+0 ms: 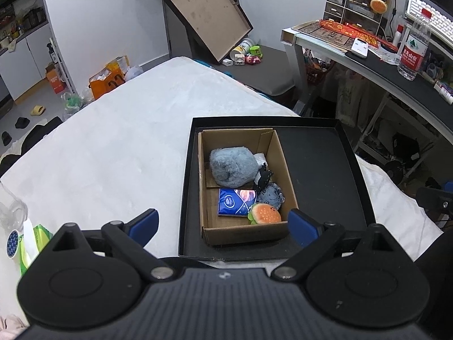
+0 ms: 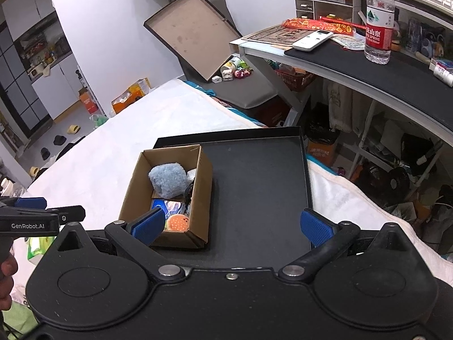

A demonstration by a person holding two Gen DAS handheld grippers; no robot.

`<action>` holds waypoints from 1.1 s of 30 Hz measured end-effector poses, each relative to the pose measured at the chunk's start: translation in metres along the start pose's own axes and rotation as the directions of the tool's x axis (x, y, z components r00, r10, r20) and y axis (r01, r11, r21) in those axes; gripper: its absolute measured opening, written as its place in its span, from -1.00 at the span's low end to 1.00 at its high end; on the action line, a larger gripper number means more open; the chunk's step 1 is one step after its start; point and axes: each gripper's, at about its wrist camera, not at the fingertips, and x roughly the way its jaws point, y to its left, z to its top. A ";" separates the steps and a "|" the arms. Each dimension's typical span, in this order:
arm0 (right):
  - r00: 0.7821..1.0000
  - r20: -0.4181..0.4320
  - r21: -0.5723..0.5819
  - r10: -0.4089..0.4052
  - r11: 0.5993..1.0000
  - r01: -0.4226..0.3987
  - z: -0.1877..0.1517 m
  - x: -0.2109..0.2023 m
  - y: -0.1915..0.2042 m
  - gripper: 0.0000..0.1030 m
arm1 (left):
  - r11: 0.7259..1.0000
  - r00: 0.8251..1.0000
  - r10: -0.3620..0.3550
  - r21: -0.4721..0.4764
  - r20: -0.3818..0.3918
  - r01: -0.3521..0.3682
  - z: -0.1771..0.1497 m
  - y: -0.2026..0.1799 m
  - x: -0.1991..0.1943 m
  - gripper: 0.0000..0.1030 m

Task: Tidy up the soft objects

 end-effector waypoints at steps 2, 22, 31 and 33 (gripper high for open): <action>1.000 0.004 -0.003 -0.005 1.000 0.005 -0.002 -0.002 -0.001 1.00 | 1.000 1.000 0.000 -0.002 0.003 0.000 -0.002 0.000 -0.002 0.88; 0.999 0.042 -0.007 -0.003 1.000 0.004 -0.013 -0.023 0.004 1.00 | 1.000 0.999 -0.007 -0.009 0.047 0.007 -0.015 0.002 -0.022 0.88; 0.999 0.046 -0.007 -0.005 1.000 0.006 -0.015 -0.027 0.004 1.00 | 1.000 0.998 -0.013 -0.008 0.056 0.014 -0.016 0.004 -0.027 0.88; 0.999 0.047 -0.009 -0.005 1.000 0.005 -0.015 -0.027 0.005 1.00 | 1.000 0.998 -0.014 -0.007 0.056 0.014 -0.016 0.003 -0.027 0.89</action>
